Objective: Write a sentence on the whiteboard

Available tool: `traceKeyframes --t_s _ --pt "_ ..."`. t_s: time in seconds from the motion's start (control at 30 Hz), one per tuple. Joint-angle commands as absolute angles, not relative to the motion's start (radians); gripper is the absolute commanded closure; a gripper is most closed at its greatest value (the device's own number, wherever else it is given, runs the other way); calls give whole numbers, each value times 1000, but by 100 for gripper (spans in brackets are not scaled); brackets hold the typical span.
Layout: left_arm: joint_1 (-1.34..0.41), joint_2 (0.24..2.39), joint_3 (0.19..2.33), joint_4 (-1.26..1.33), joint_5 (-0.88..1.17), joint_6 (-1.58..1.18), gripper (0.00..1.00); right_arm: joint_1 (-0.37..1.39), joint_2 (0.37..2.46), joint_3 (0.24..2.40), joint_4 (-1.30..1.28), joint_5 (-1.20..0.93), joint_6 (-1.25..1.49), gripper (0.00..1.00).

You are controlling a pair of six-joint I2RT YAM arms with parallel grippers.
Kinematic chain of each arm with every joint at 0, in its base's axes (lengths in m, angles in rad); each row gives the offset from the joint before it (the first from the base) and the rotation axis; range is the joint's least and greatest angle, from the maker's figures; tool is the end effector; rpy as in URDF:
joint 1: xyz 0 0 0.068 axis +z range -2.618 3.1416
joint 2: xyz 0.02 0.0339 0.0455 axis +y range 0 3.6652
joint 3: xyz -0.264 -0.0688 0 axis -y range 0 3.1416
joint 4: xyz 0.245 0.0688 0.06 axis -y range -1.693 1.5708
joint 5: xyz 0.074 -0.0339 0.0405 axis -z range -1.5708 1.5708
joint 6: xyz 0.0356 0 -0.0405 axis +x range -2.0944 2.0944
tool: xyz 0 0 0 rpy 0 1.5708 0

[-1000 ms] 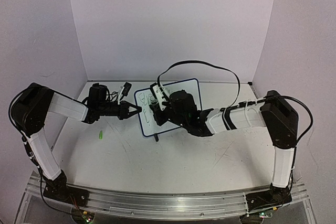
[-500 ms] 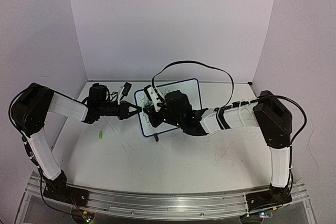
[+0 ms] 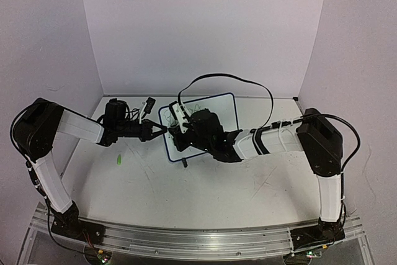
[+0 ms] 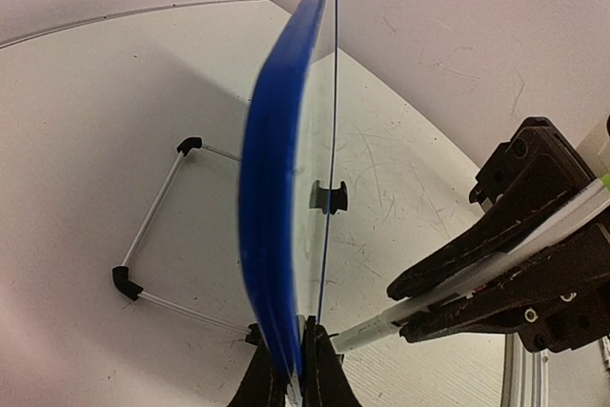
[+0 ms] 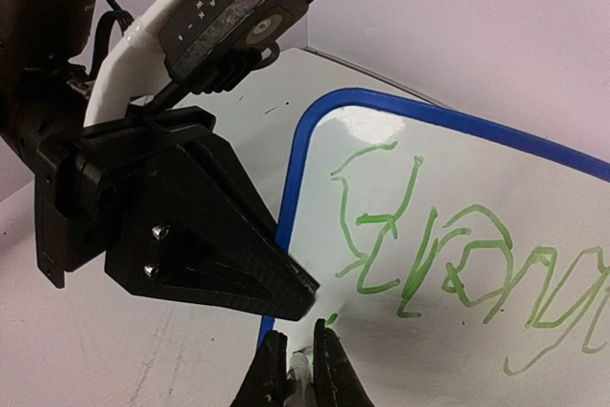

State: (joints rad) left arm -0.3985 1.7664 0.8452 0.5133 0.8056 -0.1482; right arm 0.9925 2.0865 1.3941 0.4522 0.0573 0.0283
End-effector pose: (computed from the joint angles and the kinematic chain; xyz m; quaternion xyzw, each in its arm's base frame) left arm 0.3198 -0.1625 0.1745 0.3096 0.7359 -0.4518 0.3981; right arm 0.2660 0.4037 0.2069 -0.3489 0.7050 0.2818 0.5494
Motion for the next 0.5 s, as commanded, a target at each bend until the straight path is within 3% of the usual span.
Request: traceKeyframes --t_s 0.0,0.33,0.47 --pt "-387 1776 865 467 691 -41 100 979 2065 1397 451 213 21 100" --pt "-387 1769 861 466 690 -44 100 979 1942 1315 472 188 33 100" --pt "-387 1769 861 465 691 -44 100 979 1911 1281 514 53 22 100"
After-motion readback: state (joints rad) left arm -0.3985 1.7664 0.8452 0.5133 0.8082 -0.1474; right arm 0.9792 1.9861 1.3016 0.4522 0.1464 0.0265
